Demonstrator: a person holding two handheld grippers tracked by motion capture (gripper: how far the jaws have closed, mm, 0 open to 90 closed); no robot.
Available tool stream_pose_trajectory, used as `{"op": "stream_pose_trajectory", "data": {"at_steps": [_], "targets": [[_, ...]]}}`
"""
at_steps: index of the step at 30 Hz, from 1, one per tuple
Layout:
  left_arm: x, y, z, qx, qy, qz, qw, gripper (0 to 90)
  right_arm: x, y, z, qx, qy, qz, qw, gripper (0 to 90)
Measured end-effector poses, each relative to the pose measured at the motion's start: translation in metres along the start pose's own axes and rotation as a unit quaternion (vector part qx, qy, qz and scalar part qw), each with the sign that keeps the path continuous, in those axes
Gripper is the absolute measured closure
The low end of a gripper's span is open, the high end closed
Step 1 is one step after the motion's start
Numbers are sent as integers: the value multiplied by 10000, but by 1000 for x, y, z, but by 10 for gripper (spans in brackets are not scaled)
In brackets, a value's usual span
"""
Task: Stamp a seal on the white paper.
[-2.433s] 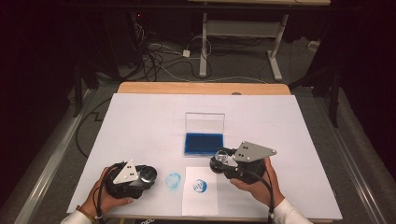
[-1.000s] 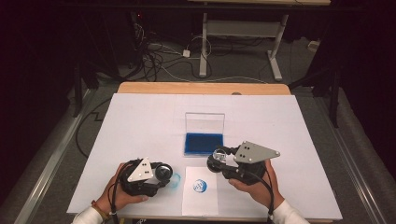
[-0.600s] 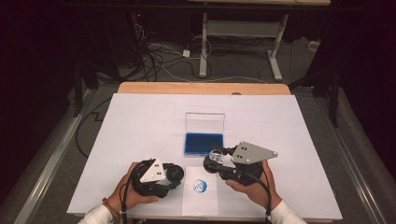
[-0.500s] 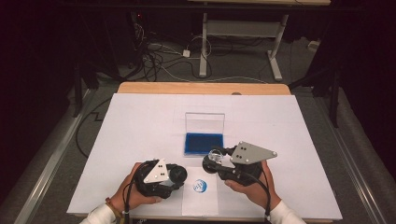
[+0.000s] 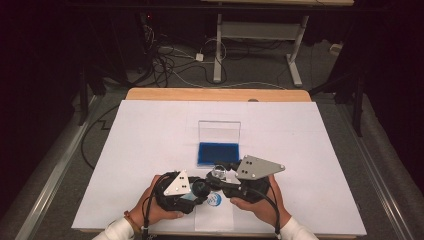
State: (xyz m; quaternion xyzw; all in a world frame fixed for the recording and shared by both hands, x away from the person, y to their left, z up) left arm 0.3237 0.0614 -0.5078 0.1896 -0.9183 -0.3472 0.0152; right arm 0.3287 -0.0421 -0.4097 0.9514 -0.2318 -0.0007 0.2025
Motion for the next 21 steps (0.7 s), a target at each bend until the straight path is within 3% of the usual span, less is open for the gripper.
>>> {"op": "stream_pose_trajectory", "data": {"at_steps": [10,21], "targets": [[6,-3,-12,194,53,136,9997,363,-14,-15,4,-43,-159,-373,9992,569],[6,0,-14,307,103,125,9994,363,-15,-22,10,-147,-109,-371,9991,569]]}}
Point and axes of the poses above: each handheld gripper's, and its own axes: y roughly backward along the jaws, z roughly out of its underside, x roughly to its right, the point moved 9 cm from there along -y, roughly forward along the jaws, and after that the axes turned 1 degree about -z, right-handed, at the moved point
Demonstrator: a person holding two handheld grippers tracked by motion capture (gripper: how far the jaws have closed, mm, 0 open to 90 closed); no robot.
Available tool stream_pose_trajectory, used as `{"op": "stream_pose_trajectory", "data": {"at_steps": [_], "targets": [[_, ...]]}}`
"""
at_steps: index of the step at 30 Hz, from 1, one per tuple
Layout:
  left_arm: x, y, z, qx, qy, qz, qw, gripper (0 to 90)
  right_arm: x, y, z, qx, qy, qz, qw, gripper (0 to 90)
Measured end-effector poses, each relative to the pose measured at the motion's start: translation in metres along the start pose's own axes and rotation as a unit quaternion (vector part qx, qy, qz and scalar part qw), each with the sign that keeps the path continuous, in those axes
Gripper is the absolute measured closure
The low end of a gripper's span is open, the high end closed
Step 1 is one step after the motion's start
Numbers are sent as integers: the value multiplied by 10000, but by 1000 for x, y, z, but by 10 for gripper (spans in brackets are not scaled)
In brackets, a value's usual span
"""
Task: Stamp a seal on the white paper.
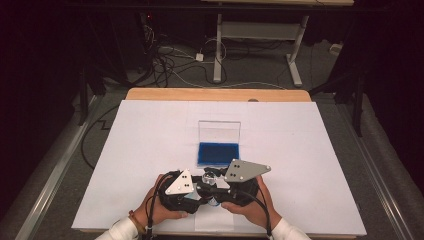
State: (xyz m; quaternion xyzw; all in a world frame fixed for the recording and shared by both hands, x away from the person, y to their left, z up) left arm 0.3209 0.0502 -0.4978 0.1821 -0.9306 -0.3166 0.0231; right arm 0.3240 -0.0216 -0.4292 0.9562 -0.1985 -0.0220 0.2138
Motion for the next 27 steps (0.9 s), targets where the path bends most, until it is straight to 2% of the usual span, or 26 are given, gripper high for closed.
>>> {"op": "stream_pose_trajectory", "data": {"at_steps": [27], "targets": [[3,1,-1,85,84,102,9999,363,5,-4,7,-58,120,132,9998,568]]}}
Point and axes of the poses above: each handheld gripper's, and its own axes: y roughly backward along the jaws, z roughly out of its underside, x roughly to its right, the point moved 9 cm from there along -y, roughly forward along the jaws, and after that the axes turned 1 degree about -z, right-handed, at the moved point
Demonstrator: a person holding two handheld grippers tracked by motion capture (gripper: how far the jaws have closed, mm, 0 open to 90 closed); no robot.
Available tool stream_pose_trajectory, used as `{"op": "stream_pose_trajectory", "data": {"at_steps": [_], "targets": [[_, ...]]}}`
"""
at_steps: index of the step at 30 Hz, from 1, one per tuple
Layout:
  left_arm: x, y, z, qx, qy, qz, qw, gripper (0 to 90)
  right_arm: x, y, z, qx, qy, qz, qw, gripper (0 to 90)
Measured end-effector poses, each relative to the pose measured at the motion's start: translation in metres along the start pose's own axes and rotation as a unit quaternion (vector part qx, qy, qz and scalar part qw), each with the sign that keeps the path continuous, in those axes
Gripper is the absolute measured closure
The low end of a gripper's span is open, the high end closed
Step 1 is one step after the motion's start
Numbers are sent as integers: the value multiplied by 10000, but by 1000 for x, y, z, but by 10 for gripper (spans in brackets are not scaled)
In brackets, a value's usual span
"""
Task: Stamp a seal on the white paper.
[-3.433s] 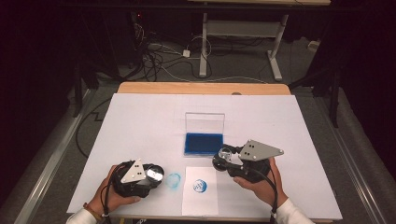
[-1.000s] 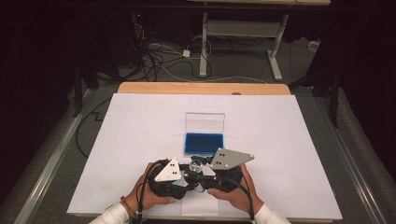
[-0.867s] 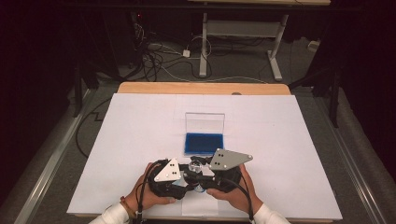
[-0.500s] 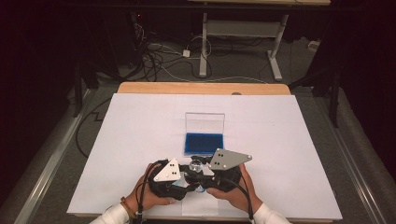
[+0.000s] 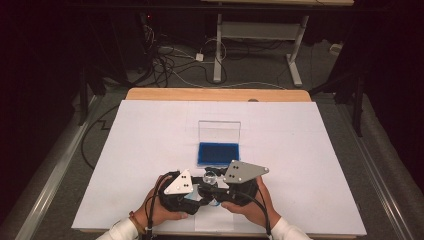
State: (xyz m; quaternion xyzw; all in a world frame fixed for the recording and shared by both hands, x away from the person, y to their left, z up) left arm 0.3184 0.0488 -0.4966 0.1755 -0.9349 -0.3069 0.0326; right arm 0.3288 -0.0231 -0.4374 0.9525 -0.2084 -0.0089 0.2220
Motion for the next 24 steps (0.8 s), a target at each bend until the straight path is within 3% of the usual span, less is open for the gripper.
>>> {"op": "stream_pose_trajectory", "data": {"at_steps": [12,24], "targets": [[-1,2,0,-42,-108,-195,9997,363,0,1,2,48,-28,-15,10000,568],[0,-1,4,-227,-178,-223,9993,365,-2,-2,8,-36,57,-7,10000,569]]}}
Point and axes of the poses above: each handheld gripper's, and its own axes: y roughly backward along the jaws, z roughly out of its underside, x roughly to its right, the point moved 9 cm from there along -y, roughly forward along the jaws, and after that the axes turned 1 degree about -z, right-handed, at the moved point
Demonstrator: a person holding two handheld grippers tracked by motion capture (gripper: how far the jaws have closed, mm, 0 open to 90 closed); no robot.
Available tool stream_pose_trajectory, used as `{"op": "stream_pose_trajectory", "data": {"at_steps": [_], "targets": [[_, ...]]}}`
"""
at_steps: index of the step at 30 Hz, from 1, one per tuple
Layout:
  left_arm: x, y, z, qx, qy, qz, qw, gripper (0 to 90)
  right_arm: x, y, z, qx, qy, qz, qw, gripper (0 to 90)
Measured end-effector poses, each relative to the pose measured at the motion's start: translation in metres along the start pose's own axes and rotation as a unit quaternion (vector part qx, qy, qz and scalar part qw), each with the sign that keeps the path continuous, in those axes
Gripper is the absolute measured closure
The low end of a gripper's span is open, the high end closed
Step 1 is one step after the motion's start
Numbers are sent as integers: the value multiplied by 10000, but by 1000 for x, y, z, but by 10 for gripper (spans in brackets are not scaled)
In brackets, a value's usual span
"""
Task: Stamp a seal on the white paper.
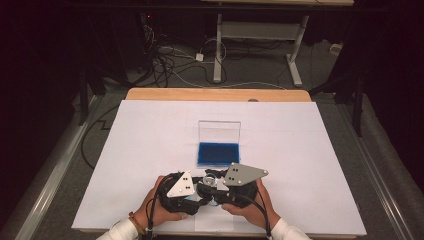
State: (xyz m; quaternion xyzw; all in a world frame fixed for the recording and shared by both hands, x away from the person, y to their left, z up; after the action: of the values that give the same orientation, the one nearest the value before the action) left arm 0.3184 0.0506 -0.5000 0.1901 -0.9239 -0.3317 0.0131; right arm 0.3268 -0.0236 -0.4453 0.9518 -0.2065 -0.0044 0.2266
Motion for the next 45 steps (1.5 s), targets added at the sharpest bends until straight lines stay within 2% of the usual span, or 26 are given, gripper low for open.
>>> {"op": "stream_pose_trajectory", "data": {"at_steps": [6,7,8,19,27,31,39,45], "targets": [[0,-2,2,-64,13,-1,10000,364,-2,-2,3,-38,107,62,9999,569],[4,-5,-2,163,309,17,9994,364,-2,-2,3,-47,118,64,9999,569],[0,-2,2,-90,1,15,10000,364,-2,-2,3,-42,121,63,9999,569],[-1,-2,5,-241,-46,5,9997,364,-4,-4,7,-109,196,79,9997,570],[-1,-1,5,-347,-144,-15,9993,362,-5,-3,9,-191,362,103,9991,570],[0,-2,6,-373,-117,27,9992,362,-7,-4,9,-233,484,146,9985,570],[1,-6,10,-412,-133,139,9990,361,-7,-6,14,-337,391,117,9986,570],[0,-8,11,-393,-140,89,9991,360,-6,-6,15,-378,299,120,9988,569]]}}
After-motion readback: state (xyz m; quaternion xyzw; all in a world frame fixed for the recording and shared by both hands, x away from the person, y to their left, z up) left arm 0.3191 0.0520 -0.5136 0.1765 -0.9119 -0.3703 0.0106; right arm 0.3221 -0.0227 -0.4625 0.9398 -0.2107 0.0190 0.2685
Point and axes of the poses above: each handheld gripper's, and its own axes: y roughly backward along the jaws, z roughly out of its underside, x roughly to its right, the point moved 9 cm from there along -y, roughly forward along the jaws, and after that the axes turned 1 degree about -z, right-handed, at the moved point
